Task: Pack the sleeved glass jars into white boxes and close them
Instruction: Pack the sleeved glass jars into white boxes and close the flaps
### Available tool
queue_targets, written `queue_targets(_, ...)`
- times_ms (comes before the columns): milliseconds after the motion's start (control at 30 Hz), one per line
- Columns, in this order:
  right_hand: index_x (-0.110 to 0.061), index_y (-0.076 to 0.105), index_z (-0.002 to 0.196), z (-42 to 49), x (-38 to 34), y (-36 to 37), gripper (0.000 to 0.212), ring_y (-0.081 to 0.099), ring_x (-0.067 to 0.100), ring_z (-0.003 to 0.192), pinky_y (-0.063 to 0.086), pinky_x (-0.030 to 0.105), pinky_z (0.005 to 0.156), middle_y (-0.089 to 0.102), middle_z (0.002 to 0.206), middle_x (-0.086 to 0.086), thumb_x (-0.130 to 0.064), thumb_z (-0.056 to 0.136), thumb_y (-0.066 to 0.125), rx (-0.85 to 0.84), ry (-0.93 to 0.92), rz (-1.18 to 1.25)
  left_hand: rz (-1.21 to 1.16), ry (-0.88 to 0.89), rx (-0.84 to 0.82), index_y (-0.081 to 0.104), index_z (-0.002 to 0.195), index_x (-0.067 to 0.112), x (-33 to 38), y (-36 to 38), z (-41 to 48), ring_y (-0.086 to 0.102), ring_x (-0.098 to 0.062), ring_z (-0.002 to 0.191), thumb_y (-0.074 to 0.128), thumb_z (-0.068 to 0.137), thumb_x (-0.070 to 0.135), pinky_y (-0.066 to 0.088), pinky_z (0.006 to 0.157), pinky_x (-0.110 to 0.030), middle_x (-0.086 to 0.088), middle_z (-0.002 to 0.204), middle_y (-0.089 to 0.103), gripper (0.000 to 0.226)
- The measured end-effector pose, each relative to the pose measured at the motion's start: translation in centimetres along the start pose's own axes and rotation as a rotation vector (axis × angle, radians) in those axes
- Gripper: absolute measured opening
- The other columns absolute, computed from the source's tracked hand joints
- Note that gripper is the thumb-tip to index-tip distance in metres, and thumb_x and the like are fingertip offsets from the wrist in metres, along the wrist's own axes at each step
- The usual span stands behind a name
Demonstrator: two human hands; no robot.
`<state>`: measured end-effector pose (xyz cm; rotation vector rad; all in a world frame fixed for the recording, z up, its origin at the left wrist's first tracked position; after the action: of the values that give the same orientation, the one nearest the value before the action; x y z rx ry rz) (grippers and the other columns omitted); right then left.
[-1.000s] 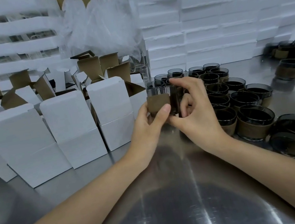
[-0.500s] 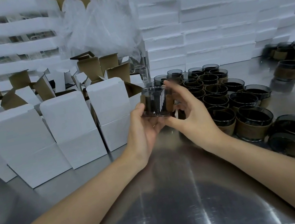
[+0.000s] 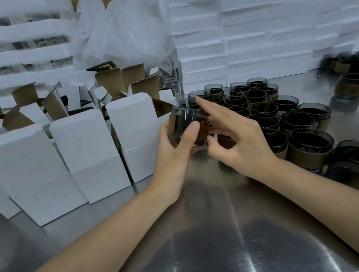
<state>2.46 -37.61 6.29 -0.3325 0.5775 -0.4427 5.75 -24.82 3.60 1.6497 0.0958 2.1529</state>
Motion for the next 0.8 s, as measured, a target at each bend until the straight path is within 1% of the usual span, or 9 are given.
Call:
queue_targets(67, 0.001, 0.042, 0.14, 0.0, -0.1, -0.2, 0.065, 0.049, 0.019, 0.131, 0.047, 0.027, 0.101, 0.046, 0.143, 0.009, 0.008, 0.078, 0.06, -0.003, -0.062, -0.053, 0.015, 0.008, -0.023, 0.043, 0.135, 0.007, 0.1, 0.1, -0.1, 0.057, -0.032, 0.119, 0.082, 0.061, 0.053, 0.043, 0.103, -0.054, -0.019, 0.128, 0.058, 0.095)
queue_targets(133, 0.002, 0.042, 0.14, 0.0, -0.2, -0.3, 0.066, 0.047, 0.018, 0.132, 0.048, 0.031, 0.101, 0.046, 0.143, 0.01, 0.007, 0.077, 0.062, -0.013, -0.072, -0.086, 0.01, 0.003, -0.038, 0.043, 0.135, 0.008, 0.1, 0.2, -0.2, 0.058, -0.031, 0.119, 0.081, 0.058, 0.056, 0.044, 0.102, -0.053, -0.018, 0.128, 0.058, 0.098)
queue_targets(200, 0.003, 0.043, 0.139, 0.0, -0.2, -0.3, 0.067, 0.047, 0.017, 0.132, 0.05, 0.035, 0.1, 0.048, 0.142, 0.01, 0.006, 0.077, 0.064, -0.022, -0.073, -0.112, 0.007, -0.01, -0.043, 0.043, 0.135, 0.009, 0.0, 0.2, -0.3, 0.058, -0.03, 0.118, 0.079, 0.063, 0.052, 0.047, 0.1, -0.051, -0.018, 0.128, 0.058, 0.092)
queue_targets(267, 0.004, 0.044, 0.138, 0.0, -0.3, -0.2, 0.065, 0.048, 0.016, 0.13, 0.051, 0.033, 0.098, 0.051, 0.138, 0.013, 0.006, 0.076, 0.065, -0.015, -0.078, -0.137, 0.0, -0.027, -0.04, 0.045, 0.134, 0.008, -0.1, 0.2, -0.2, 0.059, -0.028, 0.117, 0.077, 0.073, 0.045, 0.049, 0.099, -0.046, -0.017, 0.127, 0.059, 0.078)
queue_targets(333, 0.005, 0.046, 0.136, -0.1, -0.3, -0.1, 0.064, 0.051, 0.017, 0.126, 0.051, 0.032, 0.097, 0.053, 0.134, 0.016, 0.006, 0.075, 0.066, -0.004, -0.087, -0.171, -0.009, -0.035, -0.038, 0.048, 0.131, 0.008, -0.2, 0.2, -0.2, 0.06, -0.028, 0.116, 0.071, 0.08, 0.037, 0.051, 0.095, -0.041, -0.017, 0.124, 0.061, 0.063)
queue_targets(467, 0.006, 0.048, 0.134, -0.4, -0.2, 0.2, 0.062, 0.054, 0.025, 0.124, 0.053, 0.041, 0.095, 0.054, 0.132, 0.02, 0.006, 0.074, 0.068, -0.006, -0.072, -0.215, -0.031, -0.034, -0.061, 0.056, 0.122, 0.012, -0.5, 0.0, -0.2, 0.063, -0.027, 0.112, 0.069, 0.079, 0.037, 0.053, 0.089, -0.034, -0.013, 0.117, 0.066, 0.052)
queue_targets(533, 0.006, 0.049, 0.133, -0.4, -0.2, 0.3, 0.062, 0.054, 0.025, 0.123, 0.054, 0.041, 0.094, 0.055, 0.131, 0.02, 0.005, 0.074, 0.068, -0.005, -0.071, -0.219, -0.022, -0.037, -0.072, 0.058, 0.118, 0.015, -0.6, -0.1, -0.2, 0.064, -0.025, 0.111, 0.067, 0.078, 0.035, 0.053, 0.088, -0.033, -0.011, 0.113, 0.068, 0.046)
queue_targets(667, 0.005, 0.051, 0.132, -0.5, -0.1, 0.5, 0.061, 0.054, 0.02, 0.121, 0.055, 0.04, 0.092, 0.055, 0.131, 0.02, 0.004, 0.073, 0.067, 0.01, -0.072, -0.221, -0.012, -0.041, -0.068, 0.059, 0.116, 0.013, -0.8, -0.2, -0.2, 0.065, -0.026, 0.108, 0.066, 0.079, 0.034, 0.054, 0.086, -0.031, -0.01, 0.109, 0.069, 0.044)
queue_targets(800, 0.005, 0.052, 0.132, -0.7, 0.0, 0.6, 0.061, 0.055, 0.025, 0.122, 0.055, 0.043, 0.091, 0.056, 0.131, 0.02, 0.003, 0.073, 0.068, 0.022, -0.07, -0.235, -0.007, -0.047, -0.058, 0.057, 0.12, 0.008, -1.0, -0.3, -0.2, 0.064, -0.028, 0.11, 0.066, 0.078, 0.033, 0.052, 0.095, -0.039, -0.016, 0.113, 0.067, 0.049)
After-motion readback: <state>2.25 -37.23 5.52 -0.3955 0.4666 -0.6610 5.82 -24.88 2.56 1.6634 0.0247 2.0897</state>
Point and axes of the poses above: each hand's wrist, its own z-axis towards the middle knuckle, its own y-axis out of the palm, x = y × z, the point moved 4 cm from there along z, towards the middle knuckle
